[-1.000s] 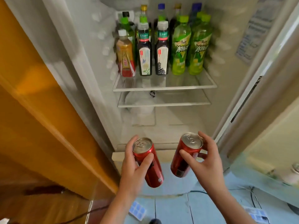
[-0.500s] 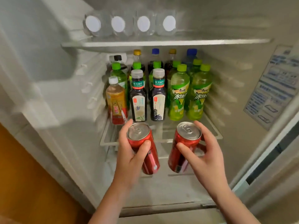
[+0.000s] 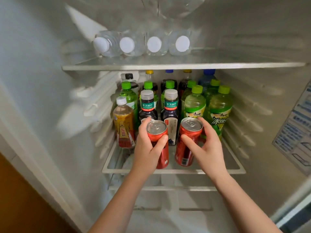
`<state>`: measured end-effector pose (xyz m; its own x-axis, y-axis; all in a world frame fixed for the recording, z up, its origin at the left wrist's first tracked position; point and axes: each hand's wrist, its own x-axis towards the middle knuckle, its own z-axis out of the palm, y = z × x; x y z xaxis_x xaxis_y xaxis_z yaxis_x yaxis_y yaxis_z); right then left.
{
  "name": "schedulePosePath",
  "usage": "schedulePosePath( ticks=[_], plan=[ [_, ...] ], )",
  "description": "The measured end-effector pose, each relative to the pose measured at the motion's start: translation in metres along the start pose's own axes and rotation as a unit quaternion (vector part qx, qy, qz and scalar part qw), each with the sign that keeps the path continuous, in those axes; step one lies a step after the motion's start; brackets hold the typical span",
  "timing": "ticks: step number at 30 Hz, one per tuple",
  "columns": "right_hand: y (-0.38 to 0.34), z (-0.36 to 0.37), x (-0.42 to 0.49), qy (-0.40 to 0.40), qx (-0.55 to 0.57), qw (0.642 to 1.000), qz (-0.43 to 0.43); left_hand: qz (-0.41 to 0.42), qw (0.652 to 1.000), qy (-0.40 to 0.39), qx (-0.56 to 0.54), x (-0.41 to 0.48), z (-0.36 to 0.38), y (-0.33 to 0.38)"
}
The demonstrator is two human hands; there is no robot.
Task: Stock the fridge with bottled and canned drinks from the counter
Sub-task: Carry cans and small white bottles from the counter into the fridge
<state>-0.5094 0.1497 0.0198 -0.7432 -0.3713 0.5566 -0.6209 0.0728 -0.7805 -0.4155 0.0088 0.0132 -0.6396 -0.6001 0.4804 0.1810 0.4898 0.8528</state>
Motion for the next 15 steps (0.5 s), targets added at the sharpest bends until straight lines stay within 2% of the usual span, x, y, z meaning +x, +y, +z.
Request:
schedulePosePath(
  ticks=[8, 15],
  plan=[
    [0.017, 0.008, 0.013, -0.014, -0.025, 1.0, -0.005, -0.016, 1.0, -0.006, 0.01, 0.012, 0.01, -0.009],
    [0.018, 0.009, 0.015, -0.034, -0.02, 0.999, -0.015, 0.002, 1.0, 0.025, 0.017, 0.013, 0.017, -0.016]
  ],
)
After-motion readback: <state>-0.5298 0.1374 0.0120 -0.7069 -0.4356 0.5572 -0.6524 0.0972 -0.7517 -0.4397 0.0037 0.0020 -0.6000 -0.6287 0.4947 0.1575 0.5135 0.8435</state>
